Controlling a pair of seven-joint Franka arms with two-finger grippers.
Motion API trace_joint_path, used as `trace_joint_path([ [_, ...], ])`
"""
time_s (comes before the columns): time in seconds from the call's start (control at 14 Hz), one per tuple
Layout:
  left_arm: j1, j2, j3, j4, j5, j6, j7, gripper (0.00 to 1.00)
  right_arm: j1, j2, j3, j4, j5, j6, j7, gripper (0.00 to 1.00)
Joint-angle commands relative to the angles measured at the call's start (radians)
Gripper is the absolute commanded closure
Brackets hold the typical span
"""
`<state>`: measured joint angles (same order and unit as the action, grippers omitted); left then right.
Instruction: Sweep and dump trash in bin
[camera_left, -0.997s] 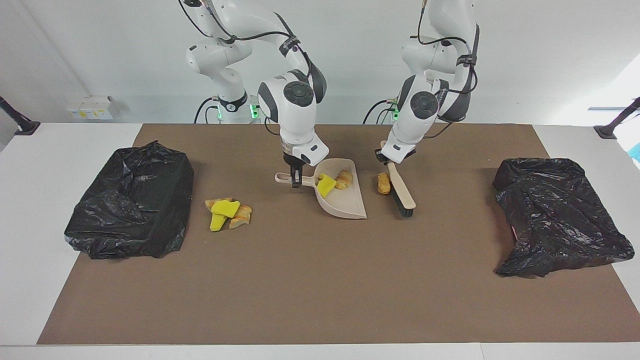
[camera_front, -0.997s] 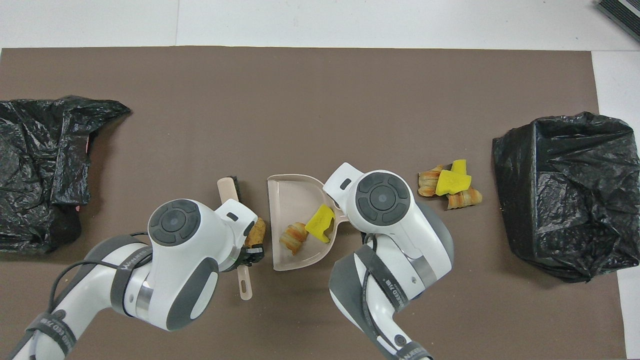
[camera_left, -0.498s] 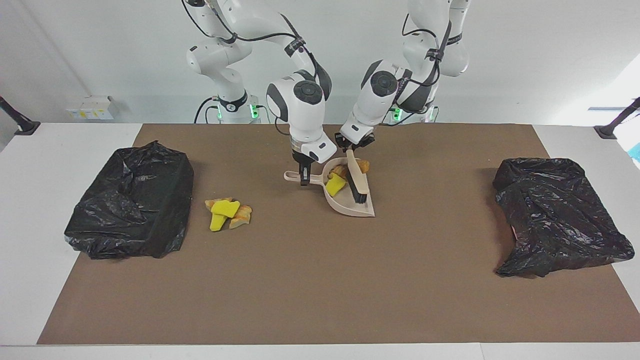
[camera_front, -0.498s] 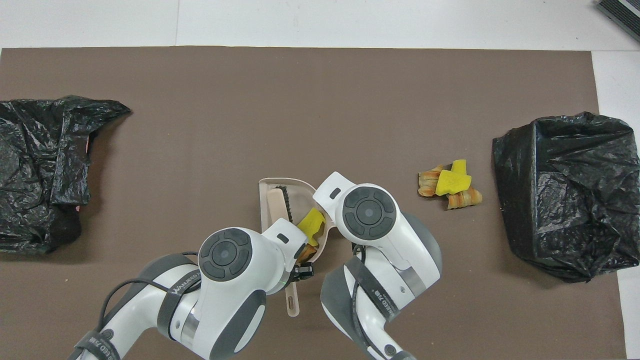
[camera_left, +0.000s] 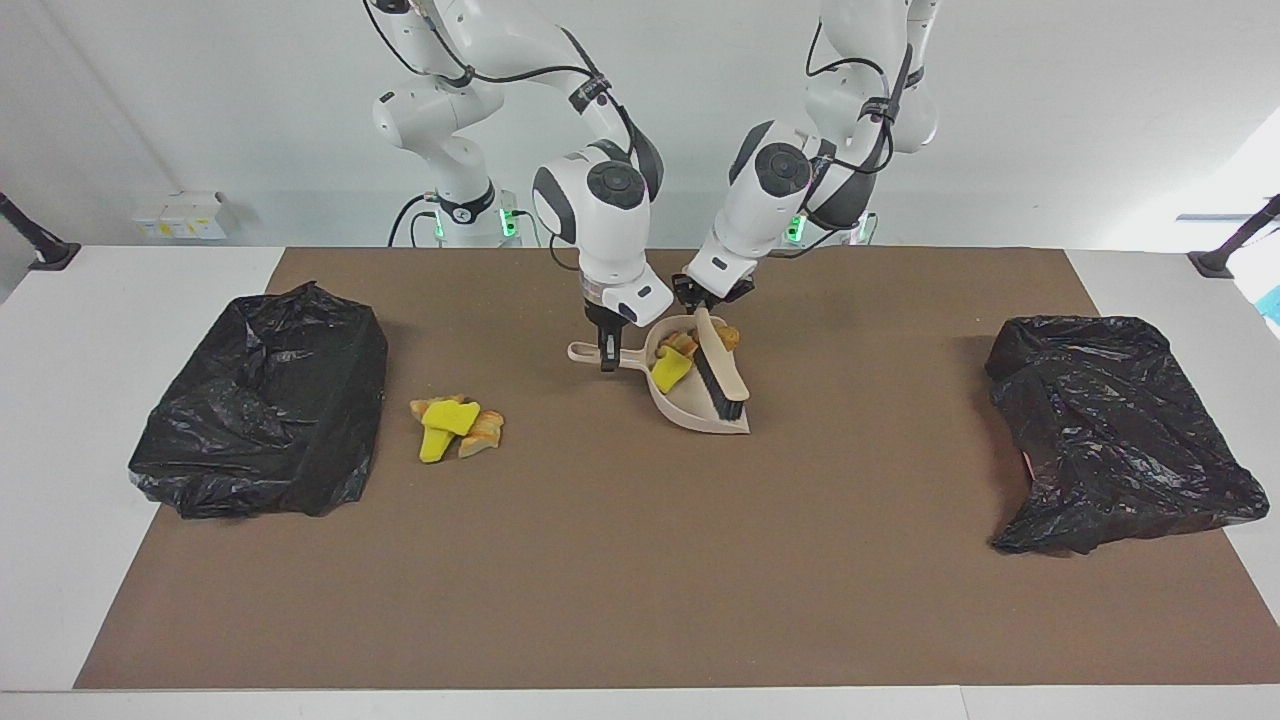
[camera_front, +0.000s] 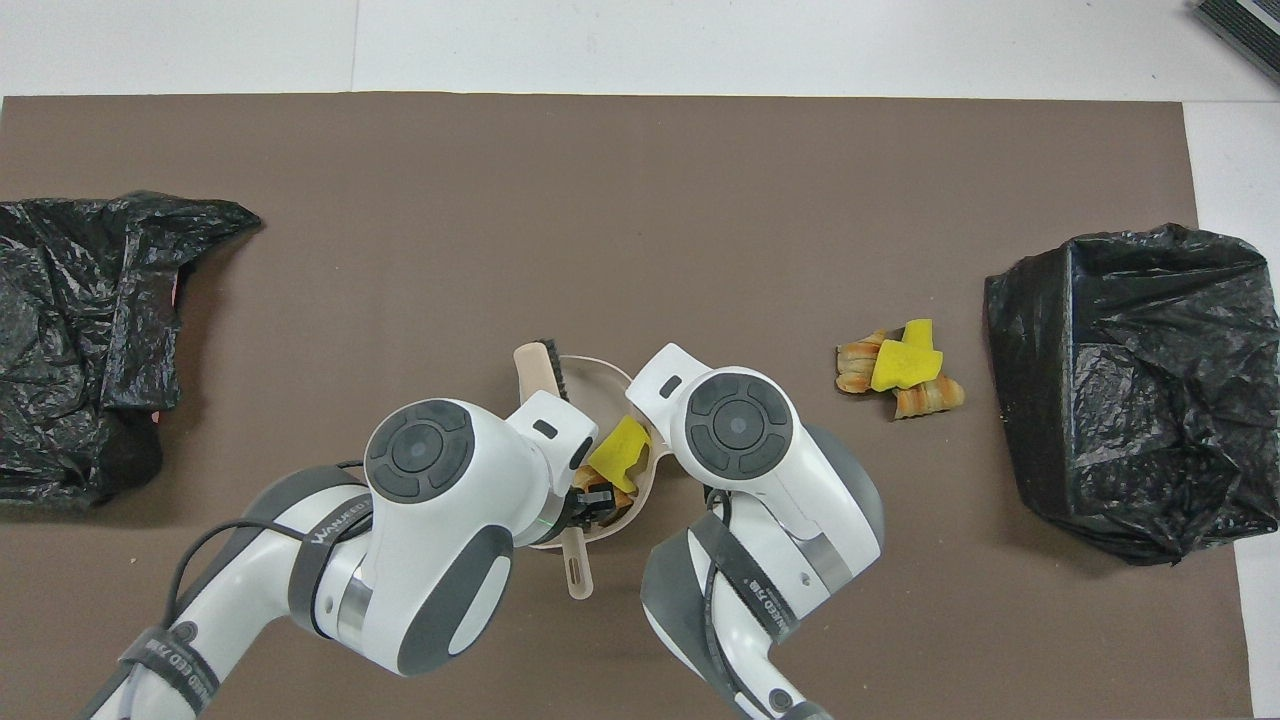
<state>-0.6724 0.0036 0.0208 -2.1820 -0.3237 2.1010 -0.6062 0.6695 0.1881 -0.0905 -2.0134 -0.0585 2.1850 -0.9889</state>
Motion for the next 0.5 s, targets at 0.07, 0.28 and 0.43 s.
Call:
trace_joint_path([
  [0.07, 0.079, 0.006, -0.002, 0.028, 0.084, -0.159, -0.027, 1.0, -0.048, -0.016, 0.003, -0.011, 0.017, 0.013, -0.06, 1.0],
  [0.28, 0.135, 0.001, -0.002, 0.028, 0.172, -0.225, -0.076, 1.0, -0.102, -0.024, 0.003, -0.008, 0.069, 0.009, -0.14, 1.0],
  [0.43, 0.152, -0.005, -0.004, 0.015, 0.173, -0.23, -0.066, 1.0, -0.146, -0.036, 0.002, 0.018, 0.086, -0.029, -0.183, 1.0],
])
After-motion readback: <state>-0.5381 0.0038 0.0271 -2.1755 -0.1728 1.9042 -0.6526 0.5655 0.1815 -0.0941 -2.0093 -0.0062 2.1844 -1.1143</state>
